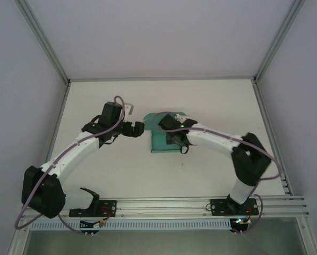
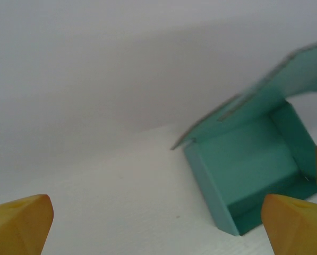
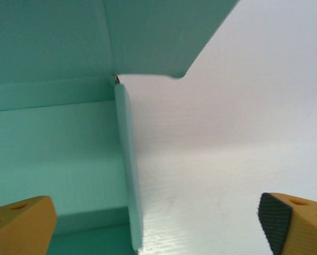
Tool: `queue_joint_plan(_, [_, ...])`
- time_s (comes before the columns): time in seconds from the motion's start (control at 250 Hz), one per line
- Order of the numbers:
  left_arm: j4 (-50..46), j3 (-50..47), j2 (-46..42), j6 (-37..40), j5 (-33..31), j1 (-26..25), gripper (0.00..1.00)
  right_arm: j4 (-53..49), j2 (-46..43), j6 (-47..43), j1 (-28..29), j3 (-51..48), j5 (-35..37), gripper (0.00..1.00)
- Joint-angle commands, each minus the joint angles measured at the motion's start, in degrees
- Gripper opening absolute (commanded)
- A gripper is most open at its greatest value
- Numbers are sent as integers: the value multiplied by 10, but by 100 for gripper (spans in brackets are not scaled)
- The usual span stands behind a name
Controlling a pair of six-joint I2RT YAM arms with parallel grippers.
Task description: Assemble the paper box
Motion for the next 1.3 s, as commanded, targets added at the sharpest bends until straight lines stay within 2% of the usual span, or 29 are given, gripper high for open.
queue_joint_plan(0.0, [13, 37, 36, 121, 125, -2, 100, 114, -85, -181, -25, -53, -19, 100])
queue_joint_plan(0.108, [-40, 104, 92, 167, 152, -2, 100, 193, -130, -365, -90, -75, -251, 100])
queue_joint_plan(0.168, [-76, 136, 121, 207, 181, -2, 100, 214, -133, -447, -112, -71, -326, 100])
queue_joint_plan(0.252, [-120, 176, 162, 252, 200, -2, 99, 182, -105, -519, -144, -26, -363, 100])
queue_joint_plan(0.439, [-200, 264, 245, 298, 166, -3, 83, 65, 0, -592, -214, 89, -433, 98])
queue_joint_plan(0.543, [-213, 277, 255, 316, 162, -3, 77, 13, 49, -623, -218, 145, -437, 91])
queue_joint_plan(0.591, [-215, 282, 258, 317, 156, -3, 75, -19, 70, -625, -219, 174, -439, 84])
queue_joint_plan(0.679, [-215, 291, 269, 315, 151, -3, 67, -56, 91, -626, -218, 201, -442, 73])
queue_joint_plan(0.882, [-212, 296, 274, 301, 135, -9, 20, -61, 84, -598, -218, 197, -416, 42])
queue_joint_plan(0.922, [-211, 294, 273, 303, 125, -10, 13, -64, 82, -592, -219, 196, -408, 40])
queue_joint_plan(1.042, [-216, 295, 272, 304, 105, -13, 7, -85, 78, -584, -218, 197, -391, 38])
queue_joint_plan(1.094, [-212, 292, 270, 306, 97, -15, 0, -90, 72, -583, -218, 193, -386, 37])
queue_joint_plan(1.294, [-174, 269, 259, 296, 77, -26, 0, -95, 52, -583, -218, 175, -364, 36])
